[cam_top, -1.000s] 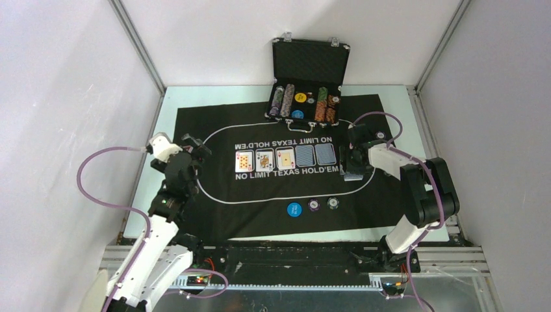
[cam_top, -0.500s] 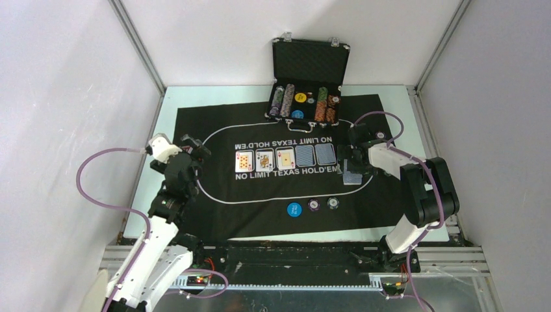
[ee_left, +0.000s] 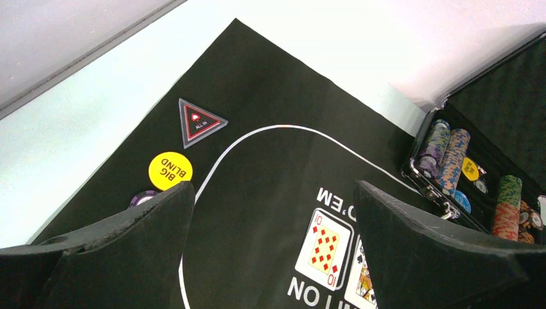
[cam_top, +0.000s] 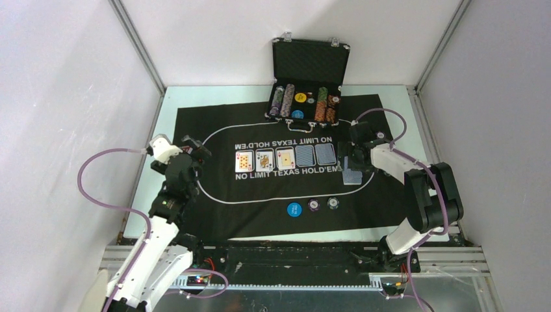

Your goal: Distribute texas hold em gaming equipment

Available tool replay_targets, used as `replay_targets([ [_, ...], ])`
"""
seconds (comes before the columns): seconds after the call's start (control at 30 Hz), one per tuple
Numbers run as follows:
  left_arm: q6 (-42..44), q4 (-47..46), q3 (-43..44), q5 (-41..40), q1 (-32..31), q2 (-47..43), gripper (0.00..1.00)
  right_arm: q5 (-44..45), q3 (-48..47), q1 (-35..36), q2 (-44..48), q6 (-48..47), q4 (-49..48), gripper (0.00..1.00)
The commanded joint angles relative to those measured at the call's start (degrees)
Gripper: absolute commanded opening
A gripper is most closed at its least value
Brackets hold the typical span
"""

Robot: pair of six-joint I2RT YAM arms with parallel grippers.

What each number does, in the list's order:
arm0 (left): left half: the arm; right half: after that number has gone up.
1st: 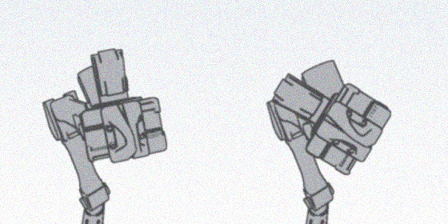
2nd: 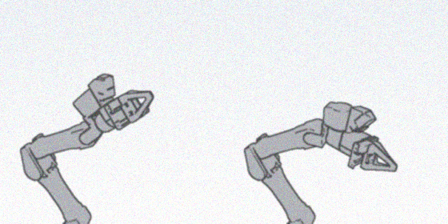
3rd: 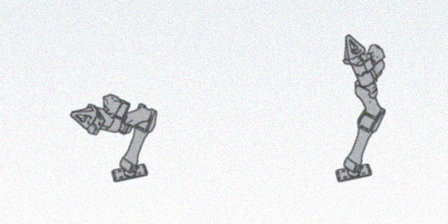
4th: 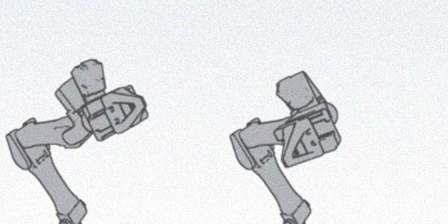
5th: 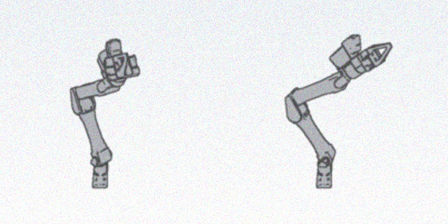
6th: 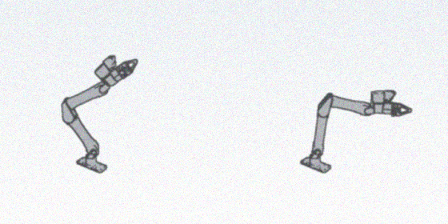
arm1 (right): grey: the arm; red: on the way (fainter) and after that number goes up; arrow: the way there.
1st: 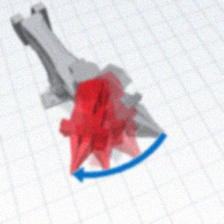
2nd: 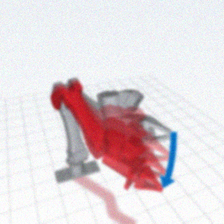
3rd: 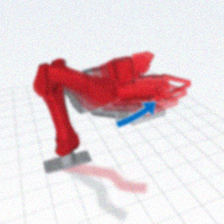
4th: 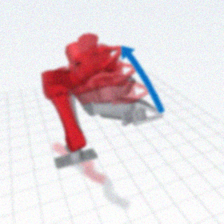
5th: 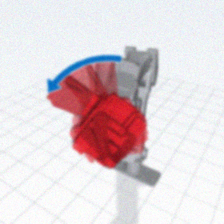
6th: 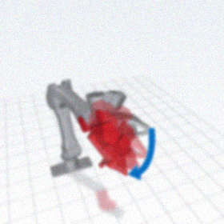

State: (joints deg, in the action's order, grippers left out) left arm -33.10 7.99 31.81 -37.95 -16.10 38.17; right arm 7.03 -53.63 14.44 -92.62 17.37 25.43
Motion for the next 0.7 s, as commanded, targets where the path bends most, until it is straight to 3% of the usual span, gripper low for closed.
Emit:
replay_targets([
  [0.0,-1.09,-1.42,-0.02,-1.14,0.45,-0.64,1.0,1.56,-1.31,0.39,0.69,-0.57,-2.1,0.93],
  [0.27,-1.18,-1.4,0.05,-0.97,0.45,-0.39,1.0,3.18,-2.92,0.46,-3.62,-0.48,-1.34,0.89],
  [0.67,-1.28,-1.47,0.18,-0.89,0.45,0.23,1.0,5.84,-3.09,2.68,-4.15,3.25,1.33,0.76],
])
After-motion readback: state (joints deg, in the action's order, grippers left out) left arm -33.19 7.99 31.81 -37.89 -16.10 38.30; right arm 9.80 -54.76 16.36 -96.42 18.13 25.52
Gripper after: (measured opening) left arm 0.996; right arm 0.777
